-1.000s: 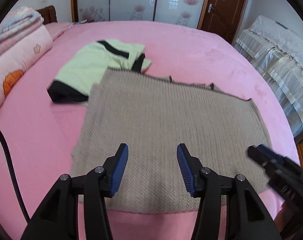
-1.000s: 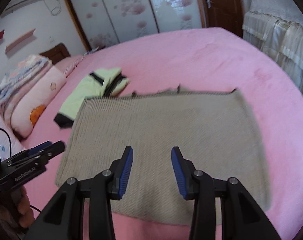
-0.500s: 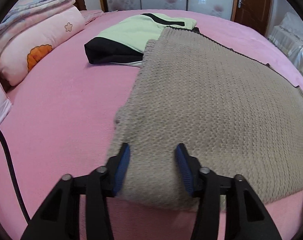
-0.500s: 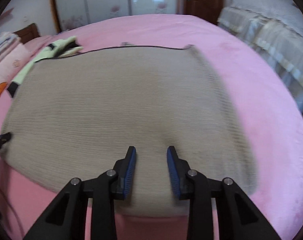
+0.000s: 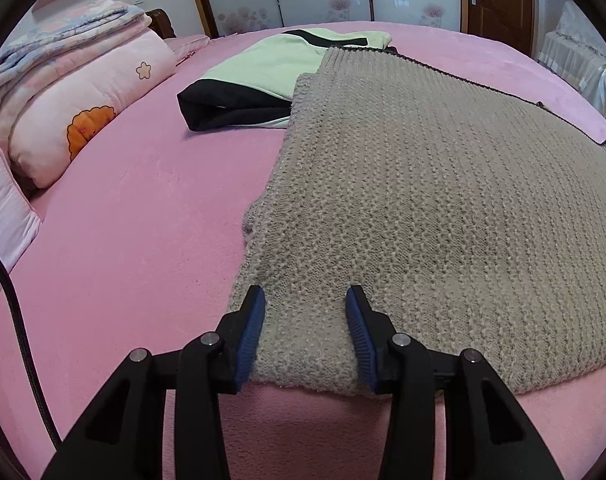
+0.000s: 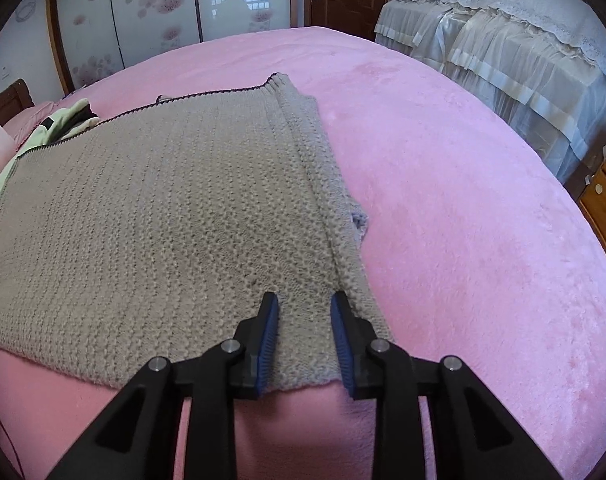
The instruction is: Fold large clothes
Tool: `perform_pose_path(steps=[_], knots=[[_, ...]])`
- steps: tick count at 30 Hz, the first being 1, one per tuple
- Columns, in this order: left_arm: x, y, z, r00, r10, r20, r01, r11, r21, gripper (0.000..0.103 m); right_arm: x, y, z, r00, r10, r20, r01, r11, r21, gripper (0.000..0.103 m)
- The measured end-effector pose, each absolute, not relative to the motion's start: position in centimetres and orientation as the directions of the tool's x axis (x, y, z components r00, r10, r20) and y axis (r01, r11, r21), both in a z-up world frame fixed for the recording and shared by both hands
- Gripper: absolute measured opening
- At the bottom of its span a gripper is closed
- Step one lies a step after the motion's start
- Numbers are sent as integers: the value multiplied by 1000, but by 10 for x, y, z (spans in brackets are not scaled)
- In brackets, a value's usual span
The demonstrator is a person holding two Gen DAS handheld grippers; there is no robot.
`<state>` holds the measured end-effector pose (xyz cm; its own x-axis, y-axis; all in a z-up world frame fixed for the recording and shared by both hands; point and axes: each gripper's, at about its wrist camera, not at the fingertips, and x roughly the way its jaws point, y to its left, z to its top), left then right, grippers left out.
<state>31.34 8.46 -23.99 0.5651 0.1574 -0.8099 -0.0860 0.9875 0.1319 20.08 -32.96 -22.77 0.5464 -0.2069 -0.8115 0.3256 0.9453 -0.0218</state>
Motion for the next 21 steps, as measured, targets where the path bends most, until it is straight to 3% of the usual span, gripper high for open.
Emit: perform_pose_path(steps=[11, 21], knots=[[294, 81, -194, 491, 101, -865, -87, 994, 67, 45, 174, -324, -182, 560, -160, -813, 363, 929, 67, 29], [231, 72, -127, 530, 16, -848, -70, 997, -25, 50, 120, -287, -114, 657, -145, -740, 334, 936, 113, 40]])
